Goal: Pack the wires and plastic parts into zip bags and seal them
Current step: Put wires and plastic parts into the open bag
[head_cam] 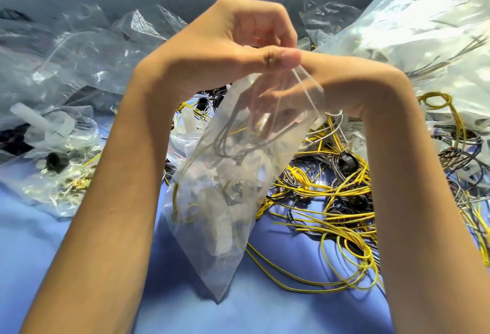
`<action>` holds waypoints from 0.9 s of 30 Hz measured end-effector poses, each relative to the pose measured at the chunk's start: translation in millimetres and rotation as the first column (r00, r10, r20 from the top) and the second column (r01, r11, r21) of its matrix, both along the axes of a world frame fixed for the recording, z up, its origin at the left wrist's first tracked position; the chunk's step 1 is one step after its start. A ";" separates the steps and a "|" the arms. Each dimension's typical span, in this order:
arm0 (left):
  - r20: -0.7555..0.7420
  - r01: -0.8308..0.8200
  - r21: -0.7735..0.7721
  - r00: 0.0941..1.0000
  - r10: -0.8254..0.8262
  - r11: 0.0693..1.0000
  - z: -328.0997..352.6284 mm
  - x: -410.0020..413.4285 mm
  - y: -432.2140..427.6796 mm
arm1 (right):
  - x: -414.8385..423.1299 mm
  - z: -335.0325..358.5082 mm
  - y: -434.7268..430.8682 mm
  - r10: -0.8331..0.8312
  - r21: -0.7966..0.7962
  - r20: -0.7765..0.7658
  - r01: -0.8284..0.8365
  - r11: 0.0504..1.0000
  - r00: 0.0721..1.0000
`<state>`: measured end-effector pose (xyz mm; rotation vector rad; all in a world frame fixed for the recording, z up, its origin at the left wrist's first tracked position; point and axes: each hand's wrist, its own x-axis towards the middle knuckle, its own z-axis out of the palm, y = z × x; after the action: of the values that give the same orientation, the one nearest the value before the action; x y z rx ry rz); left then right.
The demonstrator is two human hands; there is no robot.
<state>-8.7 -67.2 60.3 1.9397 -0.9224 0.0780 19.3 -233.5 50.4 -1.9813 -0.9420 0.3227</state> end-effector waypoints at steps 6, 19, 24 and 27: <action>-0.005 -0.009 -0.024 1.000 0.009 1.000 0.4 -0.3 4.3 | 5.9 -3.2 -1.9 -0.110 -0.038 0.101 0.114 0.993 0.989; 0.190 -0.605 -0.311 0.715 0.672 0.732 5.9 10.3 23.8 | 16.7 -4.5 -17.7 -0.327 -0.112 0.267 0.367 0.924 0.906; 0.179 -0.549 0.062 0.827 0.532 0.833 3.8 16.7 21.7 | 15.2 -15.6 -13.8 -0.222 -0.474 -0.030 0.182 0.861 0.975; 0.180 -0.499 0.234 0.866 0.467 0.835 -0.8 18.7 19.5 | 15.4 -20.5 -8.0 -0.225 -0.520 -0.095 0.144 0.842 0.970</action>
<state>10.0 -47.6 59.6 2.4169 -0.5062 0.3808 34.6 -241.5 29.9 -2.4681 -0.5920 0.6595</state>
